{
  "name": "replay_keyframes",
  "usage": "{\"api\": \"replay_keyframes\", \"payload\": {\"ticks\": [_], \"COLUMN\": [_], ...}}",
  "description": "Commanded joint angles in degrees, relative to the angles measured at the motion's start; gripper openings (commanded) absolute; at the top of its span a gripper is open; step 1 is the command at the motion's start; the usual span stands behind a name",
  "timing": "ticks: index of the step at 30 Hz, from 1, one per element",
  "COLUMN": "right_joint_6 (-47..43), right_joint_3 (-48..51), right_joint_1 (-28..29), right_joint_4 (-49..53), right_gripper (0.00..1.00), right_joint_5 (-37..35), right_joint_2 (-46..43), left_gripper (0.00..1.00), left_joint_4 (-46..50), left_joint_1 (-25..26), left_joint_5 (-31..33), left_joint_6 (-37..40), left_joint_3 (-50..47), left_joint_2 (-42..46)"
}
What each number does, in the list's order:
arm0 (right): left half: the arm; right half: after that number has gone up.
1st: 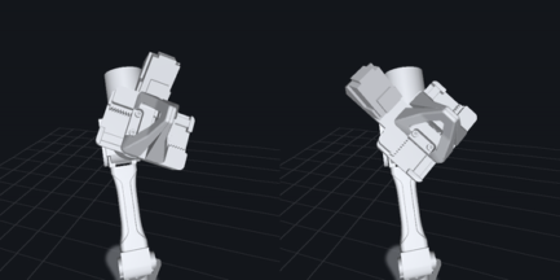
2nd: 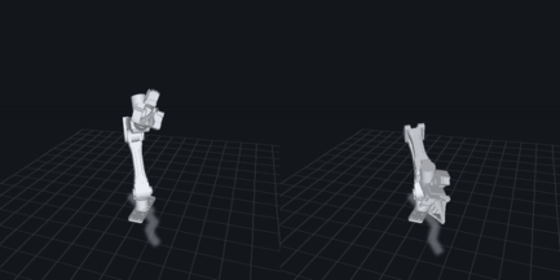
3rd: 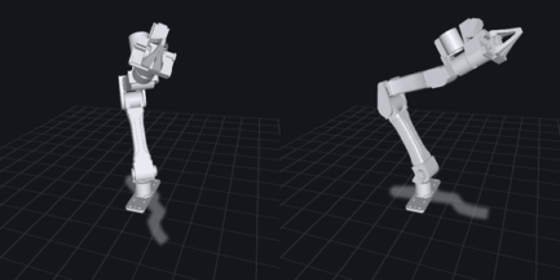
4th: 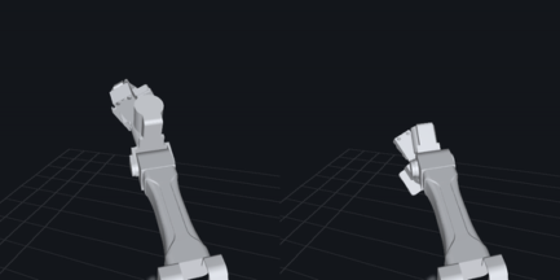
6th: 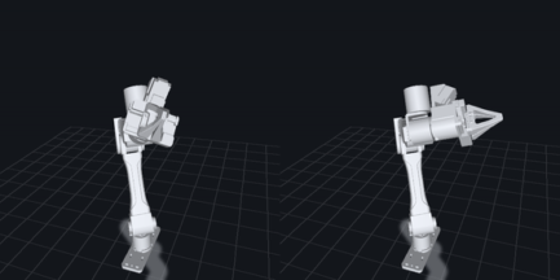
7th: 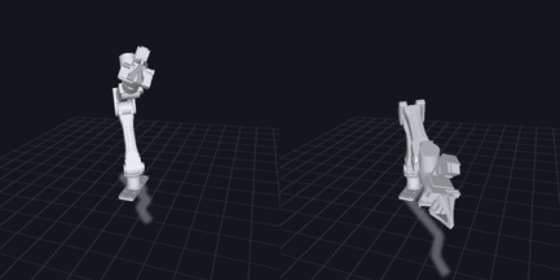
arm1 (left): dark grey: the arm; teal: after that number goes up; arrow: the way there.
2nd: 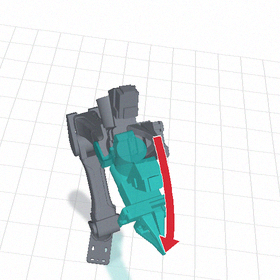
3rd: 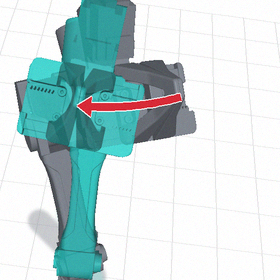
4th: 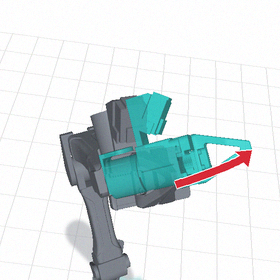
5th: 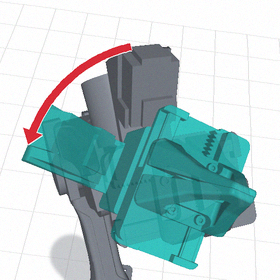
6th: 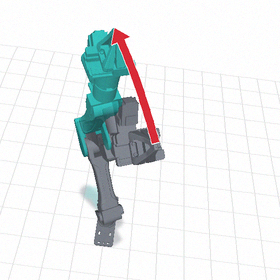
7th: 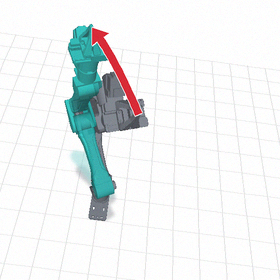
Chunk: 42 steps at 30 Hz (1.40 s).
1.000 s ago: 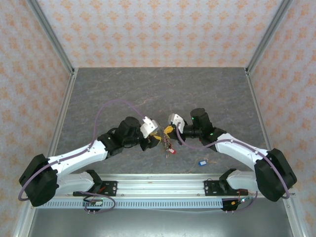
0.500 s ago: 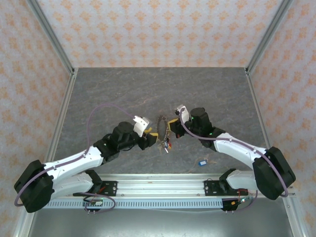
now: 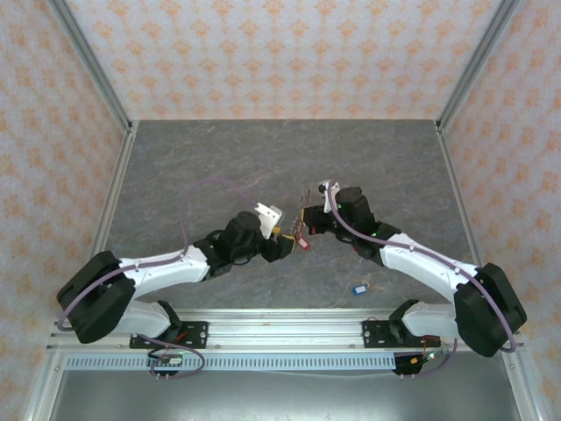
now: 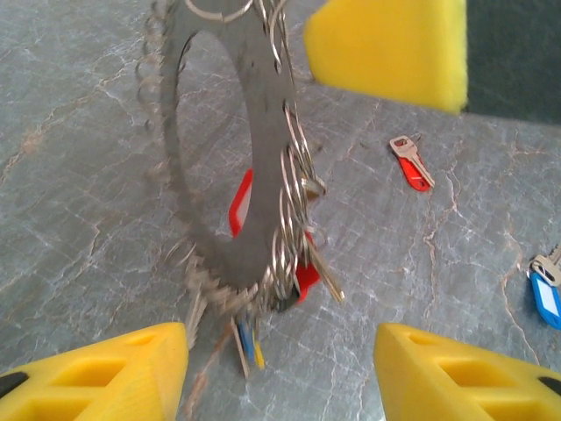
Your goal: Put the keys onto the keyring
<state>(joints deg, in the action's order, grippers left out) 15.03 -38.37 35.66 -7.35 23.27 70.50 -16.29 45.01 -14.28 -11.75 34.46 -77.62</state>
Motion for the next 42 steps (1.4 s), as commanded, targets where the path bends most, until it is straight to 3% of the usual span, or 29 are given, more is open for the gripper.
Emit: {"api": "replay_keyframes", "payload": {"ticks": [1, 9, 13, 16, 18, 21, 28, 32, 42], "right_joint_6": [1.34, 1.15, 0.97, -0.57, -2.61, -8.47, -25.06, -30.86, -25.52], "right_joint_3": [-2.49, -2.85, -3.11, -3.64, -3.93, -5.15, -9.38, -13.93, -23.33], "right_joint_1": [0.38, 0.65, 0.73, 0.73, 0.73, 0.73, 0.43, 0.05, 0.45], "right_joint_4": [-0.92, -0.81, -0.45, 1.1, 2.55, 8.13, 23.7, 33.1, 39.8], "right_gripper": [0.0, 0.0, 0.0, 0.0, 0.0, 0.0, 0.0, 0.0, 0.0], "right_joint_5": [-1.66, -0.46, 0.1, 1.81, 3.7, 5.79, 5.23, 6.36, 1.13], "right_joint_2": [-0.46, 0.6, 0.43, 0.18, -0.05, -0.11, 0.62, 2.24, 5.39], "left_gripper": [0.59, 0.59, 0.5, 0.29, 0.09, 0.0, 0.0, 0.0, 0.0], "left_joint_4": [-3.95, -4.76, -2.96, -4.27, -3.69, -3.44, 0.16, 7.17, 19.61], "left_joint_1": [0.33, 0.33, 0.29, 0.17, 0.12, 0.15, -1.0, -2.34, -2.56], "left_joint_5": [0.59, -0.22, 1.35, 2.1, 2.31, 1.58, -1.36, -4.64, -7.38], "left_joint_6": [0.41, 1.78, 2.43, 3.44, 4.07, 5.43, 9.54, 14.19, 19.85], "left_joint_3": [2.26, 5.15, 6.0, 4.92, 5.22, 5.16, 3.67, 4.46, 9.65], "left_joint_2": [-1.5, -6.4, -8.29, -9.51, -9.74, -8.99, -4.41, -1.41, -1.12]}}
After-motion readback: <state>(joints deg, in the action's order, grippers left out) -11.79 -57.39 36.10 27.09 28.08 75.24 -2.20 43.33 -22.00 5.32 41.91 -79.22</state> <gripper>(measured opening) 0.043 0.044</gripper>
